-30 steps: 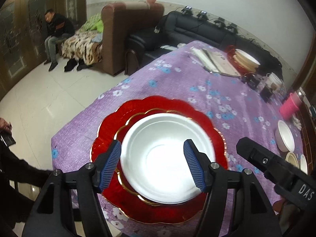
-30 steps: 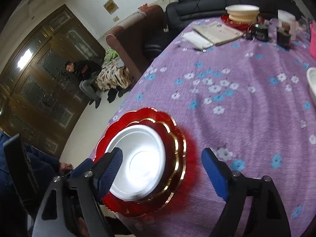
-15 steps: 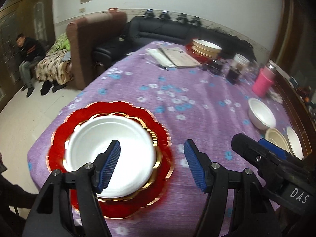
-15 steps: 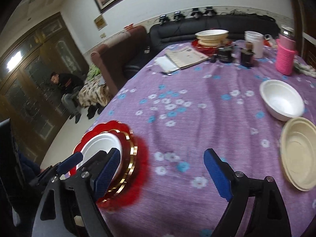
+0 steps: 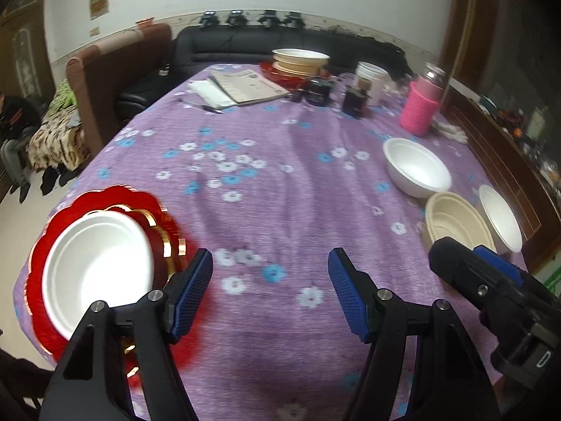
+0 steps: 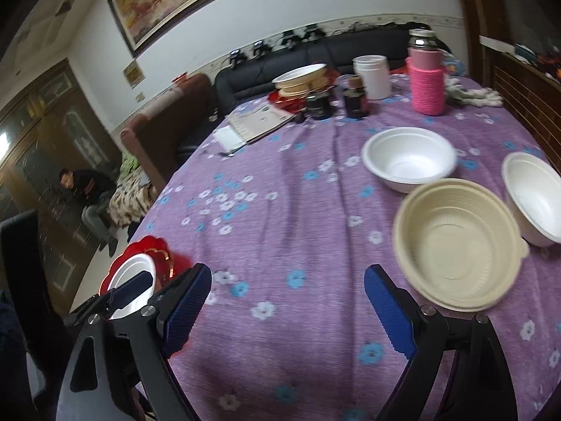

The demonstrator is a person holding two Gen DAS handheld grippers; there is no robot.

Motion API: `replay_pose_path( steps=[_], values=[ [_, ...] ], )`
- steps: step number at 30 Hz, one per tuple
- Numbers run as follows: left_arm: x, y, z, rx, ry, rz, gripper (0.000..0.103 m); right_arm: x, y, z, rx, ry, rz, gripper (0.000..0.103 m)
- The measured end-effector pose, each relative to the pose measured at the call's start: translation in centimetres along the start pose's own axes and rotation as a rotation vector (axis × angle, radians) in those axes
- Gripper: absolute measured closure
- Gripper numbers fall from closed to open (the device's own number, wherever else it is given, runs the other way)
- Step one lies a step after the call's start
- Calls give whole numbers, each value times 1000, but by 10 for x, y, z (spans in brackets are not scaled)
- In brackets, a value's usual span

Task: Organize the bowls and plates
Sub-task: 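Move the left tool toward the rim of the beige plastic bowl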

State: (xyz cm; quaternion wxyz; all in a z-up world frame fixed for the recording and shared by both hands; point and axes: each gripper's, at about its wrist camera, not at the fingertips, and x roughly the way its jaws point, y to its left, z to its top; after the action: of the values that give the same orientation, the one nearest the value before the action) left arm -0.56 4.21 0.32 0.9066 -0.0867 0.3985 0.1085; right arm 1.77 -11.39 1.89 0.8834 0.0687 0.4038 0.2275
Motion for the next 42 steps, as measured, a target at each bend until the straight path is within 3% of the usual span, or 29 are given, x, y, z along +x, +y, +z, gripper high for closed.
replay_pose_path(
  steps=[14, 33, 42],
  values=[
    [9, -53, -4, 99, 22, -97, 35, -49, -74, -12, 146, -80, -135, 12],
    [25, -97, -3, 167, 68, -156, 35, -75, -155, -24, 354, -96, -203, 12],
    [38, -109, 6, 152, 101, -166, 35, -70, -199, -25, 519, -54, -111, 12]
  ],
)
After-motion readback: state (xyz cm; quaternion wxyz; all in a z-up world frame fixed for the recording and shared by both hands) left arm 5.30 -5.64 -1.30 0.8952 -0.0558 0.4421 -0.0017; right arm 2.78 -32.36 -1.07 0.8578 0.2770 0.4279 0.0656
